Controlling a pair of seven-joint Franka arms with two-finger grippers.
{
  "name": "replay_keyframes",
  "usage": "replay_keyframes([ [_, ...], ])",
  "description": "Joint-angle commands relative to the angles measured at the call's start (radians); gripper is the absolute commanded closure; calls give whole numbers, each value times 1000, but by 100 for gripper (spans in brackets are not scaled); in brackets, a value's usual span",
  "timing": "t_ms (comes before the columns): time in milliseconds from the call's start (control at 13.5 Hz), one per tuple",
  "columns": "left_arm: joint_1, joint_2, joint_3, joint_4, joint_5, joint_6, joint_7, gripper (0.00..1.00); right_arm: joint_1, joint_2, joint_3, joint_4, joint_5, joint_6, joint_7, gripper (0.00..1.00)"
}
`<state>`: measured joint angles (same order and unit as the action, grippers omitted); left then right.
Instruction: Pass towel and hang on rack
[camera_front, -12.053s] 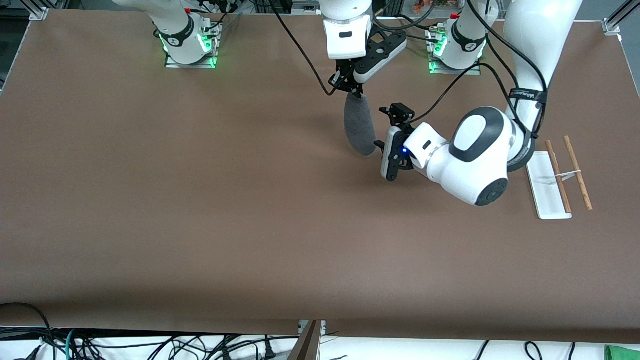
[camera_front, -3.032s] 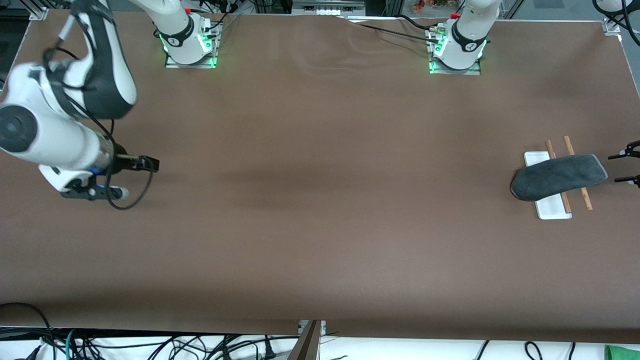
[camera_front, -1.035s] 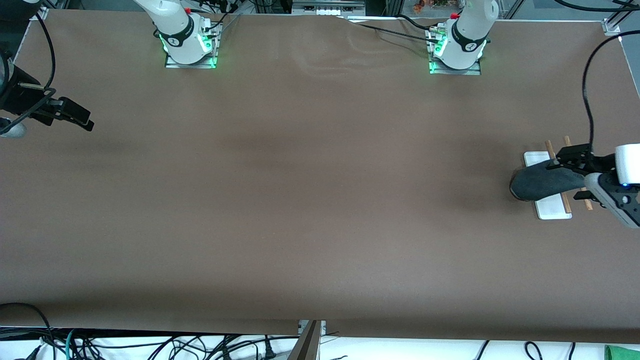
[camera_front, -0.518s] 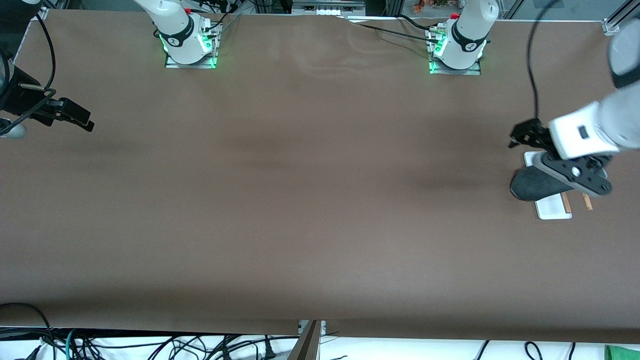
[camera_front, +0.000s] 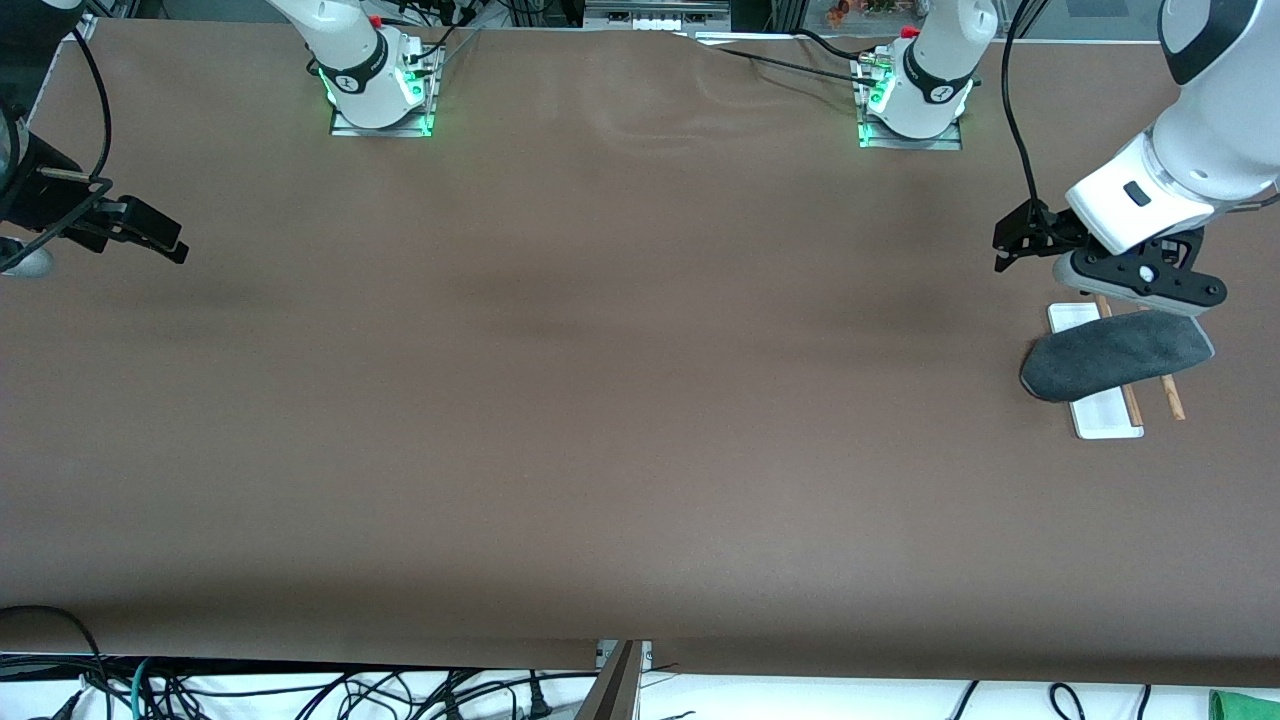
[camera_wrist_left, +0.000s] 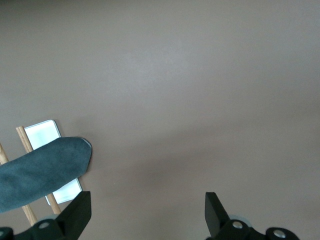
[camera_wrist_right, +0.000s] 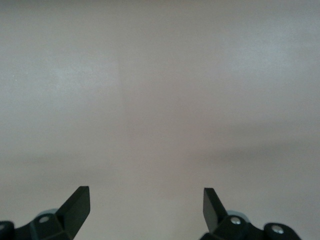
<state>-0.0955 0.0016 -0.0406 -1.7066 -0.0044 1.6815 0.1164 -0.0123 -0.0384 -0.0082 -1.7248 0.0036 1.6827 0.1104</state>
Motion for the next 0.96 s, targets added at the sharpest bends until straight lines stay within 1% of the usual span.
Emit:
replay_keyframes([
  [0,14,-41,-4,-59,6,30,-17,0,-17,-2,13,5,15,3,-3,0],
  [887,42,-40,-4,-68,6,30,0,0,-17,0,13,5,15,-3,-3,0],
])
